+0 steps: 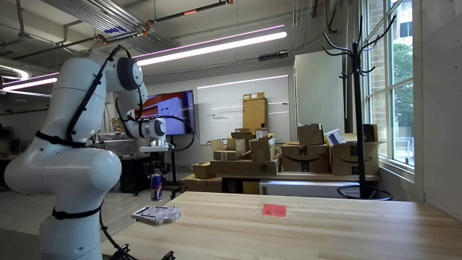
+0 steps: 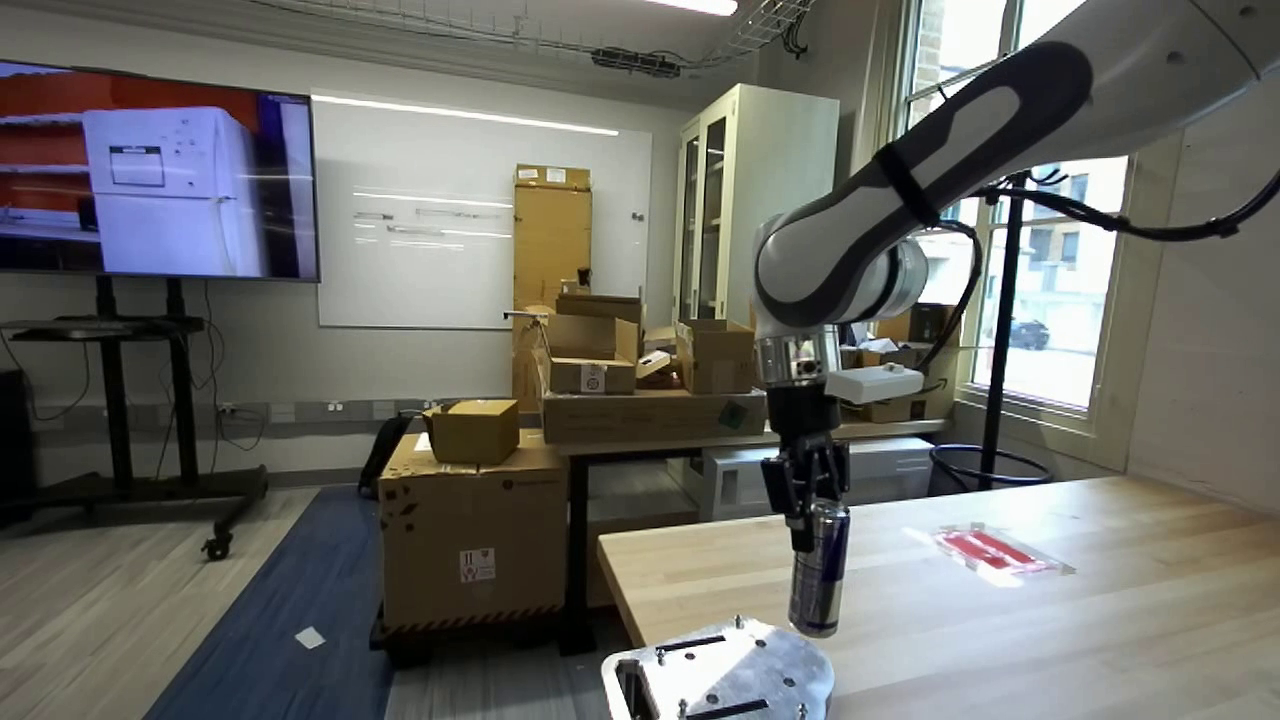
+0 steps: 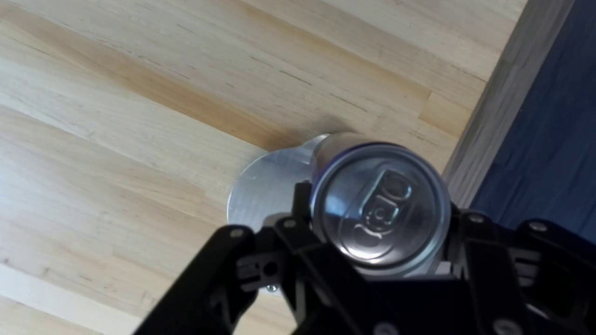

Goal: Put the can on the silver object.

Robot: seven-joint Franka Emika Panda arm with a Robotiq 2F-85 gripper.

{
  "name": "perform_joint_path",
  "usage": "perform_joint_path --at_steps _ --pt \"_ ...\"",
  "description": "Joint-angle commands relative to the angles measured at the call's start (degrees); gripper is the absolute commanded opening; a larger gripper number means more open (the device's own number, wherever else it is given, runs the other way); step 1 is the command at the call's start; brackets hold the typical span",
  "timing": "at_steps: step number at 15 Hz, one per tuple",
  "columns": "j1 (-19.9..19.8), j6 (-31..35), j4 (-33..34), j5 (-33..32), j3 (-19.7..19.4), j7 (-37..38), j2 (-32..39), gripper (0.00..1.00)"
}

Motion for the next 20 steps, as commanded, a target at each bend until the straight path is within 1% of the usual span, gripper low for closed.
perform_joint_path --at_steps 1,5,10,17,20 --pt "1.5 -1.7 5.8 -2.0 1.1 1.1 4.3 0.33" --pt "3.6 -2.1 11.0 -4.2 1.3 1.3 9.3 0.33" --pt "5.0 -2.2 17.5 -5.9 1.0 0.5 15.4 0.33" --pt "4.5 -2.9 26.1 -6.8 0.0 -1.0 22.9 0.33" --pt "3.8 -3.2 28.6 -6.3 -0.7 -1.5 24.9 0.33"
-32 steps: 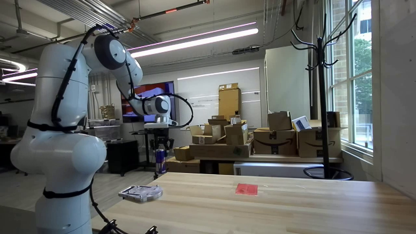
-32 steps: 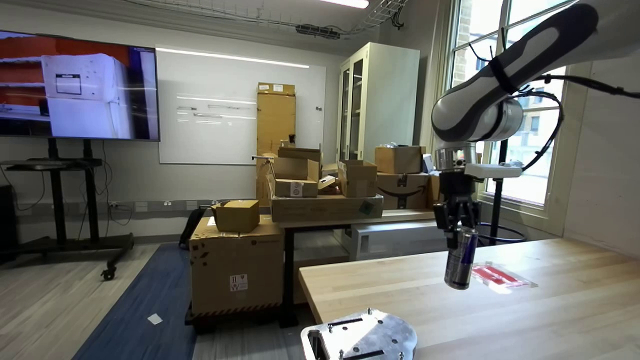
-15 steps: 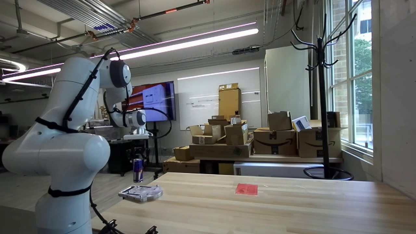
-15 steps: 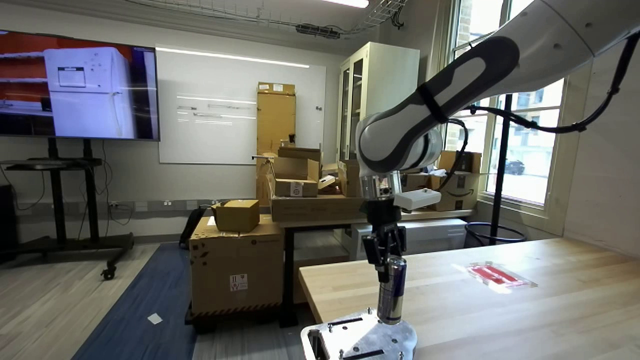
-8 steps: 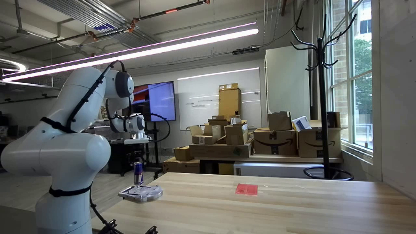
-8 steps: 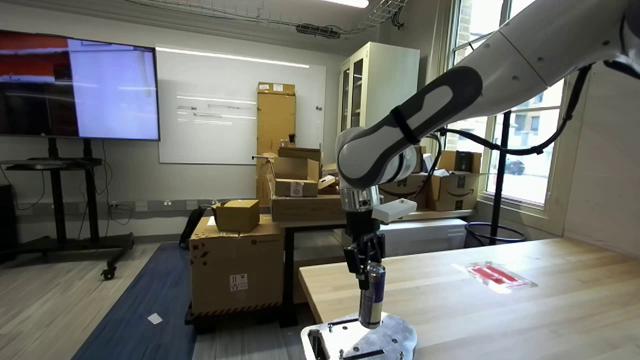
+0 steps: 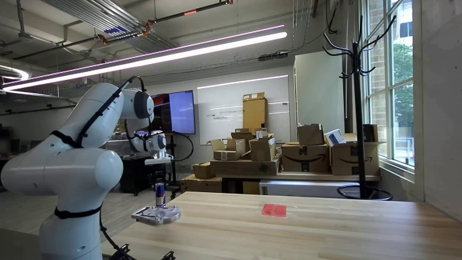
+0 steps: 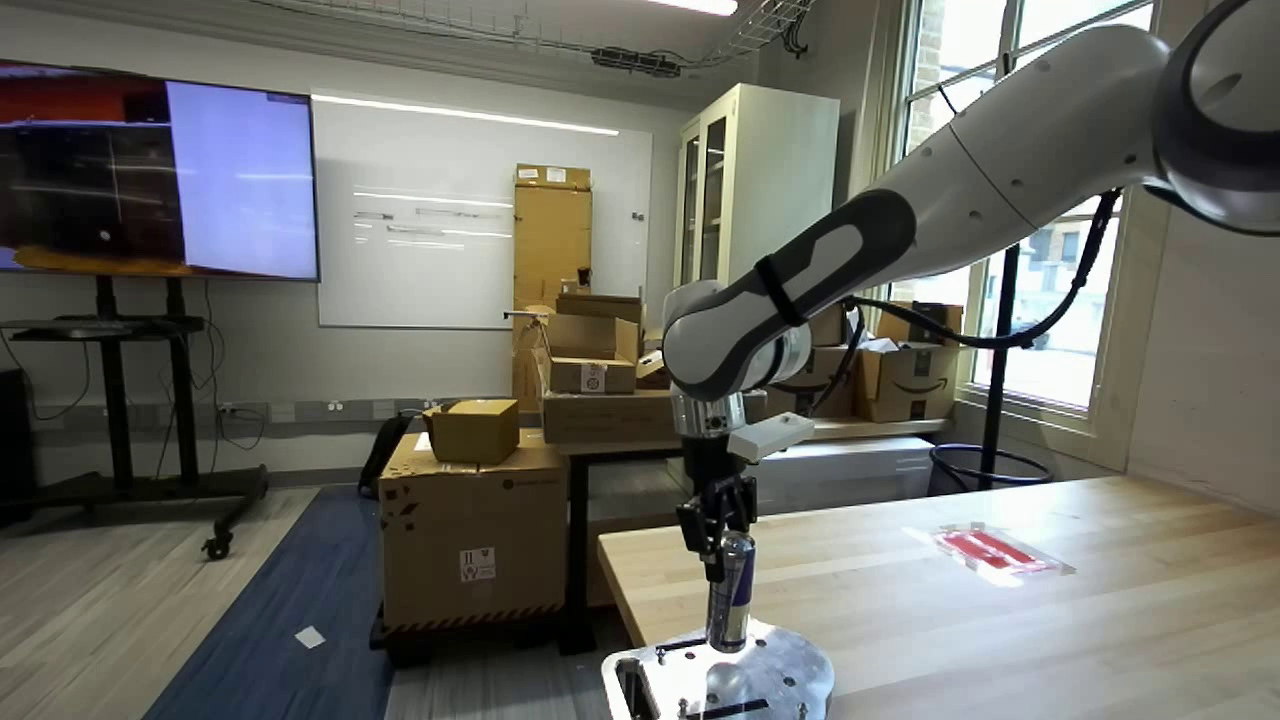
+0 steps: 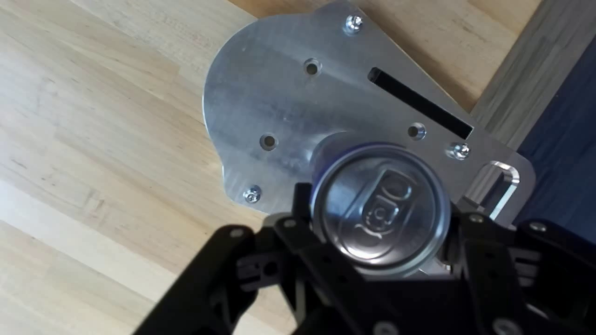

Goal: Put the can on the silver object.

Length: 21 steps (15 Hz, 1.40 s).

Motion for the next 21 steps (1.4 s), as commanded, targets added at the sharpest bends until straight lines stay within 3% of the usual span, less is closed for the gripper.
perform_joint_path --at_steps 1,13,14,15,17,21 --pt "-1.0 -2.9 5.4 -0.5 -0.4 -1.4 2.8 0.33" --pt "-1.9 -3.4 2.6 0.1 -0.4 -2.2 3.2 0.33" --pt "-1.9 -3.5 2.5 0.3 -0.4 -1.8 3.2 0.83" --pt "-2.0 -3.7 2.3 0.3 -0.5 -1.8 3.1 0.85" --pt "-2.0 -4.2 1.5 0.3 -0.5 -1.6 2.5 0.99" --pt "-2.2 -4.7 -2.6 0.6 -0.1 -1.4 -2.6 1.0"
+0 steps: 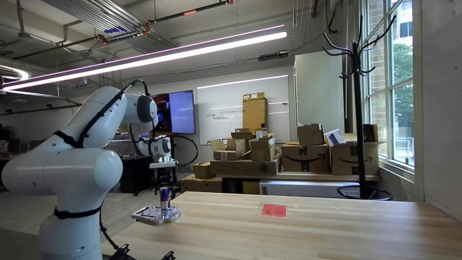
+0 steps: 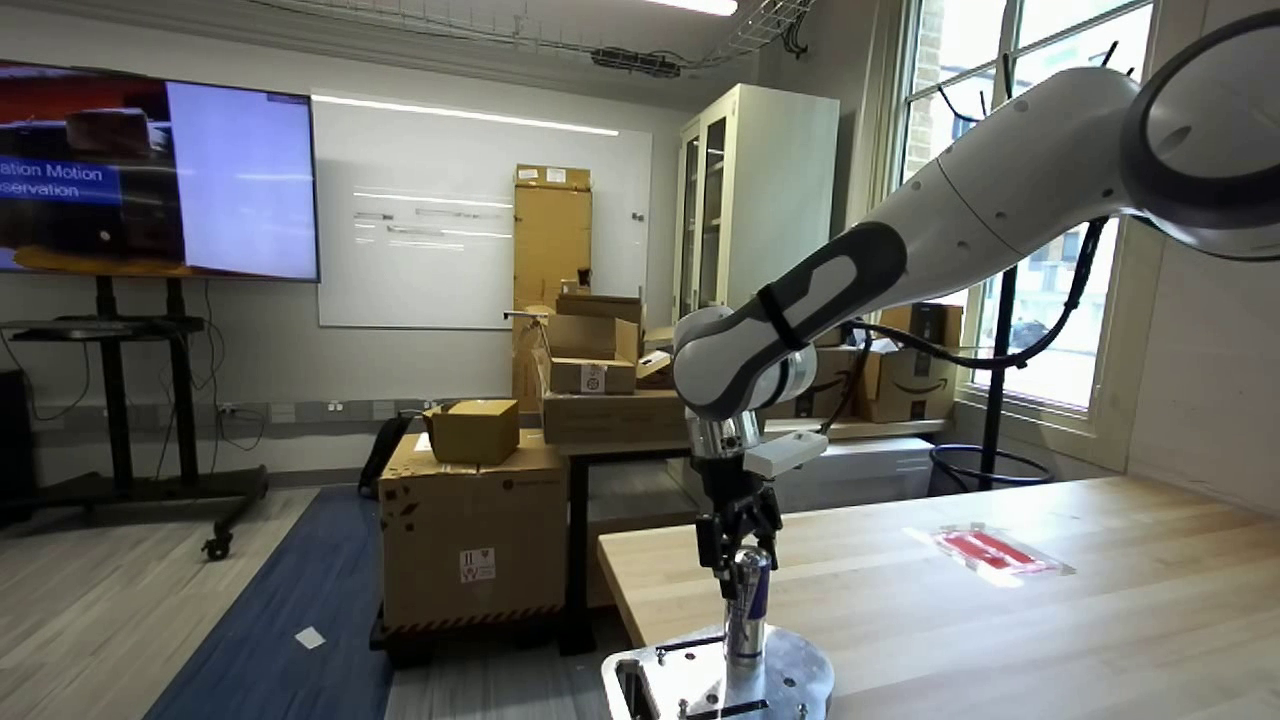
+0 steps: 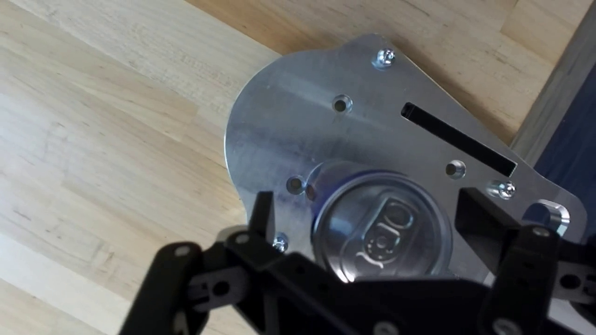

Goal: Put the can on the silver object.

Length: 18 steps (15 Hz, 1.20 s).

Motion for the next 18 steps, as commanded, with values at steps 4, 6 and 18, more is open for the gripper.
perform_joint_path --at_steps 4,6,18 --pt "-2.0 -1.8 -9.4 2.3 1.9 -0.7 -14.6 1.0" --pt "-3.5 -2.2 -11.2 3.7 1.1 -0.6 -19.2 1.0" --pt "-18.2 -0.1 -25.7 13.4 -8.5 -6.0 -36.5 1.0"
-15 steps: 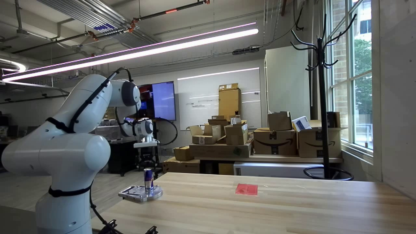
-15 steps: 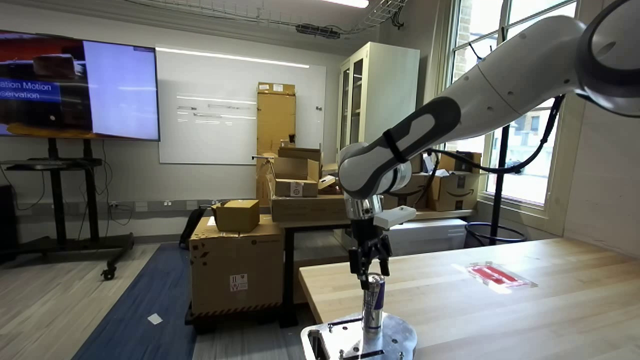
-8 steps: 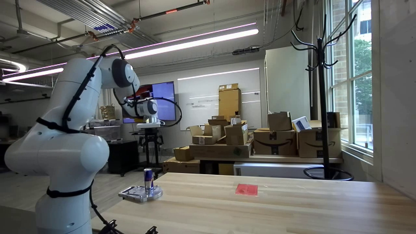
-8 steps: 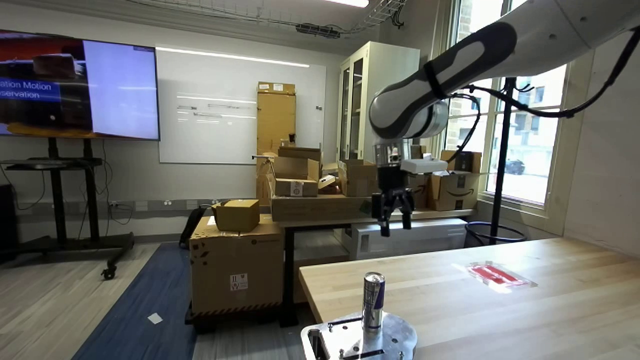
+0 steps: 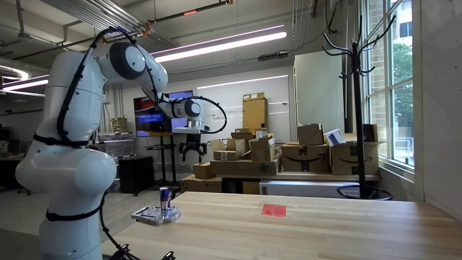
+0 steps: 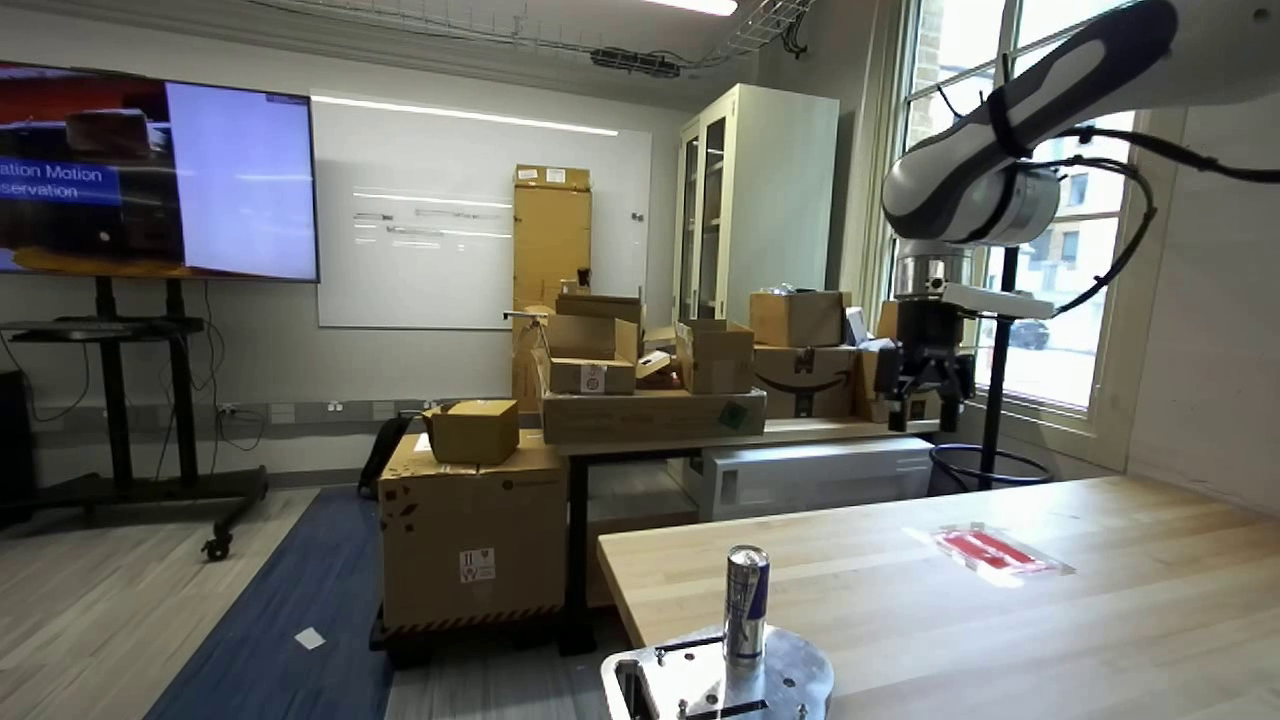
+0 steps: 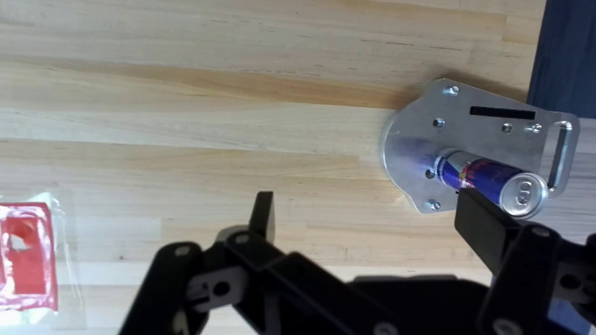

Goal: Put the can on the silver object.

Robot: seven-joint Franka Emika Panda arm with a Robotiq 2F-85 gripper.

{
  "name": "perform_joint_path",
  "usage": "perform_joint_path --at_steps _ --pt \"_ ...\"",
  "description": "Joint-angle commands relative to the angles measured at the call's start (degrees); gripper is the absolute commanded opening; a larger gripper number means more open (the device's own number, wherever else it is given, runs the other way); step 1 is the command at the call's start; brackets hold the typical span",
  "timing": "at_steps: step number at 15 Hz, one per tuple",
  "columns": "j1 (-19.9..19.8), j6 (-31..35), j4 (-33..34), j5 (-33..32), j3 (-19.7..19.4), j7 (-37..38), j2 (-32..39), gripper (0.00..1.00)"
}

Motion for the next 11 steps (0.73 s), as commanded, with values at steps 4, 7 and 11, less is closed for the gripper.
perform_joint_path --at_steps 4,7,11 --pt "-2.3 1.4 -4.8 0.0 -2.5 -1.7 -3.8 1.0" --pt "-3.0 2.1 -6.8 0.0 -3.4 -2.5 -5.5 1.0" --pt "-2.9 2.4 -7.1 0.0 -3.4 -2.5 -5.6 1.0"
